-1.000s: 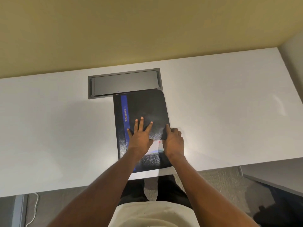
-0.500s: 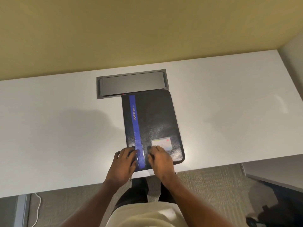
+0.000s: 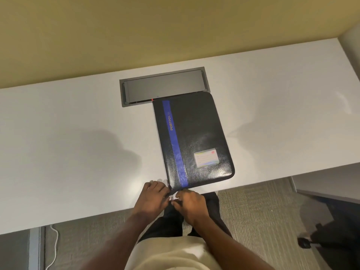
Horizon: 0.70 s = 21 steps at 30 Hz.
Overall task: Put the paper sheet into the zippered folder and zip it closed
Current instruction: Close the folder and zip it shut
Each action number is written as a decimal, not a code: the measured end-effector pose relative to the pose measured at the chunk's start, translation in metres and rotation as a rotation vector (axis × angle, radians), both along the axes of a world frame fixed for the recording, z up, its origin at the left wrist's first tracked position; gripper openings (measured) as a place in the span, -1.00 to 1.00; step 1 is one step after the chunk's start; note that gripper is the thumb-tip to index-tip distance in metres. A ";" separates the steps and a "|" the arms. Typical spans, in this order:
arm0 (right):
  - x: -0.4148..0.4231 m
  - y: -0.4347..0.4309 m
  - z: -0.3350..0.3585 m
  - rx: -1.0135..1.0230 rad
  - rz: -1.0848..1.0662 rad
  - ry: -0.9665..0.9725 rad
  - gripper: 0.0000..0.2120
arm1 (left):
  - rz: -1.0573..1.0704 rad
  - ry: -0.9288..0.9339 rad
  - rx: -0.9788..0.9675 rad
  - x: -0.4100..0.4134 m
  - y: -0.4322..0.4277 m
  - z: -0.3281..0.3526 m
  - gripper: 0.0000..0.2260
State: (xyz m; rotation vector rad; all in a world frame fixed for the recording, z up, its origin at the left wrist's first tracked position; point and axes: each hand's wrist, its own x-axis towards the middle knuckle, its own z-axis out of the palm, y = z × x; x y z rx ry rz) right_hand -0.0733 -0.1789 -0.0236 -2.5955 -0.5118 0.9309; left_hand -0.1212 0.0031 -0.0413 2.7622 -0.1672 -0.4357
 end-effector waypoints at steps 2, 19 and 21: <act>-0.005 0.008 -0.002 -0.002 -0.009 -0.022 -0.67 | 0.014 0.036 0.028 0.002 -0.002 0.003 -0.89; -0.021 0.023 0.001 -0.055 -0.366 -0.156 -0.85 | 0.118 -0.001 -0.068 -0.004 0.001 0.003 -0.94; -0.018 0.014 0.002 -0.075 -0.410 -0.174 -0.88 | 0.144 -0.003 -0.065 -0.005 0.003 0.002 -0.94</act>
